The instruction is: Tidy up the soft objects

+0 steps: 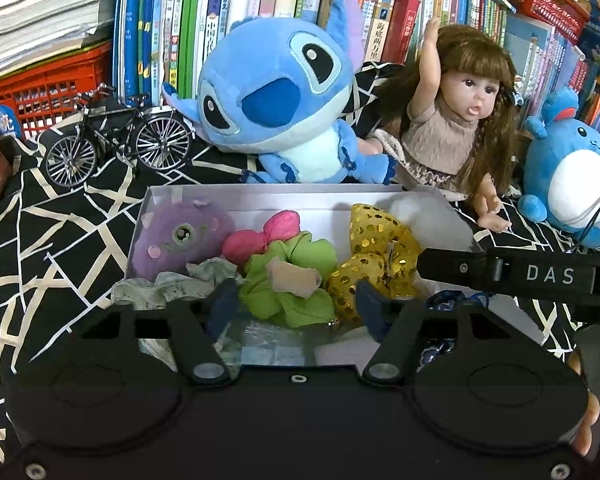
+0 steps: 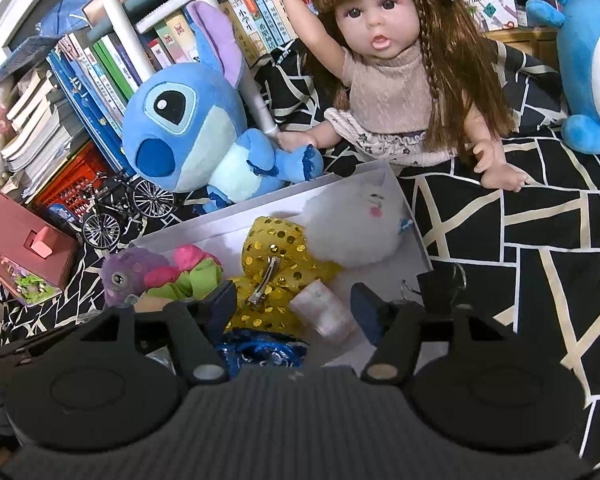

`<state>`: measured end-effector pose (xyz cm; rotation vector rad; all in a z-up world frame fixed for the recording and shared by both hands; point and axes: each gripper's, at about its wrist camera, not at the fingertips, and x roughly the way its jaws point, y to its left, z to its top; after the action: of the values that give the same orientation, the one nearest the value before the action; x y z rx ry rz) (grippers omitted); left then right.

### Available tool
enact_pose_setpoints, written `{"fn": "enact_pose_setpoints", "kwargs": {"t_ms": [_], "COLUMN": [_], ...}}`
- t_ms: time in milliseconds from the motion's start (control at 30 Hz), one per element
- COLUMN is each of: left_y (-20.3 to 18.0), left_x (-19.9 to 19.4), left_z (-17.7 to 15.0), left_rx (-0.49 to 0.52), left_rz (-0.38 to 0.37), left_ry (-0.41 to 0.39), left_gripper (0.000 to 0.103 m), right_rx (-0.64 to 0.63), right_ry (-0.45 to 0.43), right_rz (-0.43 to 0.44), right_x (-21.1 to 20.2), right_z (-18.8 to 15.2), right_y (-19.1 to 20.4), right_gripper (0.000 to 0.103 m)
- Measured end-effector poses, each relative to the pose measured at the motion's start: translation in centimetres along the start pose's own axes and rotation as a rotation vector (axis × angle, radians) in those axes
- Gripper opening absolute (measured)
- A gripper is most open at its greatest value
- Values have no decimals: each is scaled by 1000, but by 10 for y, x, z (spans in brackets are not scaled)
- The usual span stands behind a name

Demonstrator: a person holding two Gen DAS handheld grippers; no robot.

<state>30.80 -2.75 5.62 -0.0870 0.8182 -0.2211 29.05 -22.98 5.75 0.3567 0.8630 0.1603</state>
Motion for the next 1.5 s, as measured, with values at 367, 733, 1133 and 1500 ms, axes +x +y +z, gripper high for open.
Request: {"fn": "enact_pose_setpoints", "kwargs": {"t_ms": [367, 733, 1133, 1500], "left_y": [-13, -14, -14, -10], "left_x": [-24, -52, -81, -93], "left_z": [-4, -21, -42, -55], "left_rx": [72, 67, 60, 46], "left_rz": [34, 26, 10, 21], "left_ry": [-70, -97, -129, -149], "left_gripper": [86, 88, 90, 91], "right_rx": [-60, -140, -205, -238], "right_ry": [-56, -130, -201, -222], "right_rz": [-3, -17, -42, -55], "right_x": [-21, -49, -74, -82], "right_z": [-6, -20, -42, -51], "right_y": [4, 11, 16, 18], "right_gripper": [82, 88, 89, 91]}}
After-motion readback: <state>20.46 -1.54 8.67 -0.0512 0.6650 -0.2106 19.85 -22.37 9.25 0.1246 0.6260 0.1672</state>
